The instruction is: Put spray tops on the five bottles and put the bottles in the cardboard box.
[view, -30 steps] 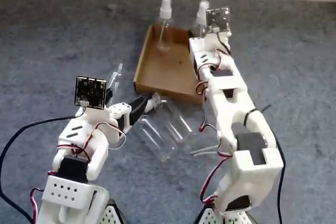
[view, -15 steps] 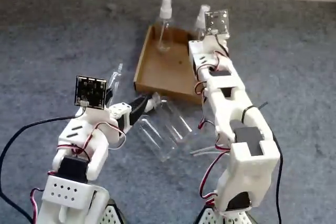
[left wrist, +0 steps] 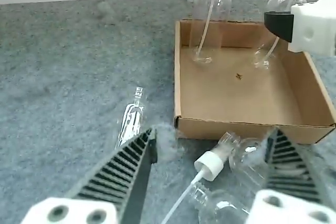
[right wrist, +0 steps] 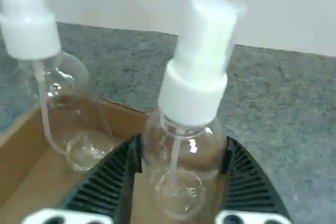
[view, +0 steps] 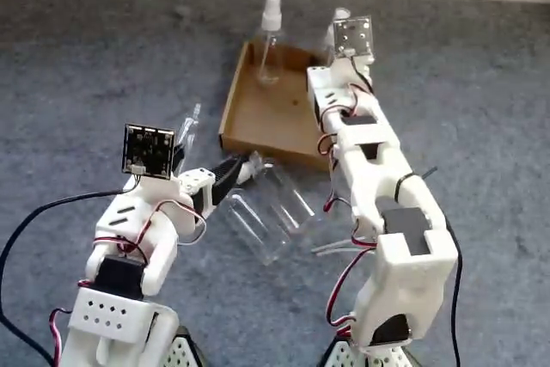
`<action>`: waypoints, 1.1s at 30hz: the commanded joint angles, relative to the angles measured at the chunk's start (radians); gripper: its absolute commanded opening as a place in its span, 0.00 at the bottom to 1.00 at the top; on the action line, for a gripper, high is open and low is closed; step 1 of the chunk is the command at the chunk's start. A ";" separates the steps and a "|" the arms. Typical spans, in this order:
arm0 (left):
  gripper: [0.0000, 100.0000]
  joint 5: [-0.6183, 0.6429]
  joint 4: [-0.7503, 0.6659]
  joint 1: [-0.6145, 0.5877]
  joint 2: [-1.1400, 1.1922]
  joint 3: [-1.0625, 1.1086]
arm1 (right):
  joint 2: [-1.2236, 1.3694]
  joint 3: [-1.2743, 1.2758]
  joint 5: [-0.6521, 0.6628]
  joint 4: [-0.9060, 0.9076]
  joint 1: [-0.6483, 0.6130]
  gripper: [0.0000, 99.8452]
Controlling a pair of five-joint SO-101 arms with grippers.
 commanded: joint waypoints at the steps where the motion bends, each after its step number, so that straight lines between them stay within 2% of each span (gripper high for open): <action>1: 0.27 0.002 -0.014 -0.008 -0.004 -0.005 | -0.012 -0.061 -0.006 -0.025 0.002 0.16; 5: 0.27 0.002 -0.014 -0.010 -0.004 -0.005 | -0.012 -0.061 -0.006 -0.025 0.002 0.22; 17: 0.27 0.002 -0.014 -0.010 -0.004 -0.004 | -0.013 -0.064 -0.009 -0.024 0.002 0.26; 20: 0.27 0.002 -0.014 -0.010 -0.004 -0.004 | -0.015 -0.070 -0.051 -0.024 0.002 0.27; 33: 0.27 0.002 -0.017 -0.008 -0.012 0.016 | -0.012 -0.242 -0.054 0.168 0.002 0.27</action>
